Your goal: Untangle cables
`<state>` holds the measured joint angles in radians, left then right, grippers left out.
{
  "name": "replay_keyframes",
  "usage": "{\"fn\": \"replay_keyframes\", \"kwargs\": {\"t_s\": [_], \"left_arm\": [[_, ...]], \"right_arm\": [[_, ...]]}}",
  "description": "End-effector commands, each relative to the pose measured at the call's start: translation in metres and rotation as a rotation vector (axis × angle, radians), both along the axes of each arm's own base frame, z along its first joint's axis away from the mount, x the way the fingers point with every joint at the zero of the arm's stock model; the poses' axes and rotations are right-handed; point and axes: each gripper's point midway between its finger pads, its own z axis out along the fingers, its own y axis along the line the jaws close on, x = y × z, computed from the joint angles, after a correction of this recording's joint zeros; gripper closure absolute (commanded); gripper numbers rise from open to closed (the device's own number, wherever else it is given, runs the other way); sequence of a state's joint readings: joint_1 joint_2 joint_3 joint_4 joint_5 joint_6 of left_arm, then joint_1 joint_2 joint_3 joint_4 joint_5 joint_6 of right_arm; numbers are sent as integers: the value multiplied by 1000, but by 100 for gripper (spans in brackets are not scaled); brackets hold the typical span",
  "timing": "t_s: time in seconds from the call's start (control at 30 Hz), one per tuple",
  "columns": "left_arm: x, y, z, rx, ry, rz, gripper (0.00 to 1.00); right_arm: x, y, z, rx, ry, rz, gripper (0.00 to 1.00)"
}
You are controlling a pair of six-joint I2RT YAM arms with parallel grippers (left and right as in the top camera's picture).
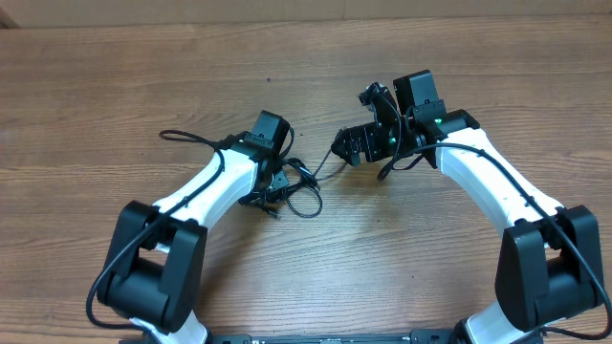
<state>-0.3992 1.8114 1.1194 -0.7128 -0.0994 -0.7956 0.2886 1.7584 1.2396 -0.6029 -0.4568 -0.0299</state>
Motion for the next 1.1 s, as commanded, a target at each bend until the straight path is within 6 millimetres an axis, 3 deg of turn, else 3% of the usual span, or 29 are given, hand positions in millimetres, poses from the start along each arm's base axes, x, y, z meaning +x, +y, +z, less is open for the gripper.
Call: {"fn": "replay_keyframes", "kwargs": {"t_s": [0.0,0.1,0.17,0.4,0.73,0.9,1.0,1.07], "left_arm": [[15,-21,56,-40,-138,-387,96],[10,-30,82,-25,-194,-676,96],[7,-30,99,-4,-235,-772,96],[9,-16,140,79,-354,-763,96],[9,4,140,149,-332,-622,96],[11,6,141,161,-336,-615,96],[9,-2,140,141,-335,-705,96],[2,-18,139,87,-338,-850,96]], "right_arm": [[-1,7,16,24,-50,69,3],[-12,16,20,57,-72,184,5],[-19,21,23,82,-86,252,7],[-34,32,29,146,-102,362,14],[-38,37,37,205,-57,335,23],[-39,43,52,254,-60,339,25],[-42,48,64,302,-69,363,25],[-41,48,65,302,-73,363,25]]}}
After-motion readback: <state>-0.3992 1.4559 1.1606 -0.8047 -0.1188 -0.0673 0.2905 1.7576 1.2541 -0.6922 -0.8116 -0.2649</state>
